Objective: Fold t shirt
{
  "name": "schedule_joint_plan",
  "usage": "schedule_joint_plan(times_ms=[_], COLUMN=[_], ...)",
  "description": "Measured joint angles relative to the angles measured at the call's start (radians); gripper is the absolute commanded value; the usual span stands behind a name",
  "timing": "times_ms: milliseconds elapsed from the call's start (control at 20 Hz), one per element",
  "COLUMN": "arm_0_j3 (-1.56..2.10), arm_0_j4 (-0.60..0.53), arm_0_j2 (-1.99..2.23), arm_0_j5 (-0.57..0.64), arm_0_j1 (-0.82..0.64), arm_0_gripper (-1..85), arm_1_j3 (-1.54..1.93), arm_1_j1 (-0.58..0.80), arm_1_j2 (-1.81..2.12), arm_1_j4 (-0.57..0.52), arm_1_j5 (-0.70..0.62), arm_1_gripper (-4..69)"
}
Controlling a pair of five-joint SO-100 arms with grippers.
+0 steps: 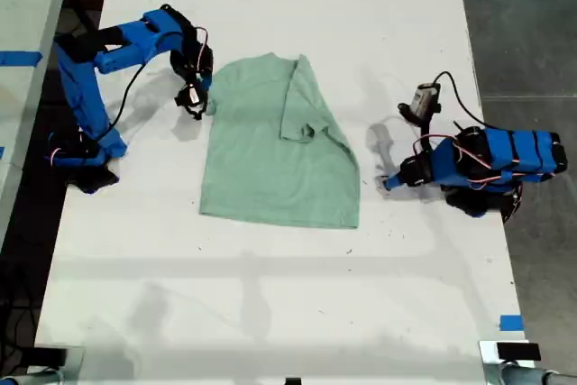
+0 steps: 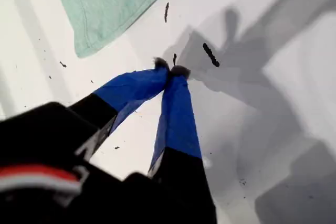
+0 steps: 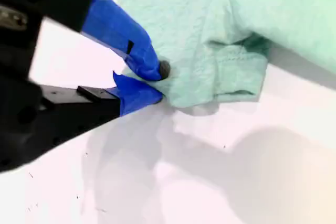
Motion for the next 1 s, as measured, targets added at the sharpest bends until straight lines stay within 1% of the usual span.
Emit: schedule_joint_plan(times_ms=[200, 350, 450, 600, 800, 950, 1000], arm_0_j3=[-0.304, -0.509, -0.529, -0.529, -0.529, -0.529, -0.529], arm_0_j4=[0.202, 0.239, 0.215, 0.141, 0.063, 0.011, 0.000], arm_0_j2=[0.040, 0.048, 0.048, 0.026, -0.121, -0.201, -0.216], arm_0_j5=[-0.094, -0.152, -0.201, -0.255, -0.290, -0.314, -0.322], arm_0_j1=[0.172, 0.331, 0.425, 0.528, 0.552, 0.555, 0.555], arm_0_gripper=[0.0, 0.0, 0.0, 0.0, 0.2, 11.1, 11.5], arm_1_j3=[0.000, 0.000, 0.000, 0.000, 0.000, 0.000, 0.000], arm_1_j1=[0.000, 0.000, 0.000, 0.000, 0.000, 0.000, 0.000], arm_1_j2=[0.000, 0.000, 0.000, 0.000, 0.000, 0.000, 0.000], arm_1_j4=[0.000, 0.000, 0.000, 0.000, 0.000, 0.000, 0.000], arm_1_j5=[0.000, 0.000, 0.000, 0.000, 0.000, 0.000, 0.000], arm_1_gripper=[1.5, 1.5, 1.5, 1.5, 1.5, 1.5, 1.5])
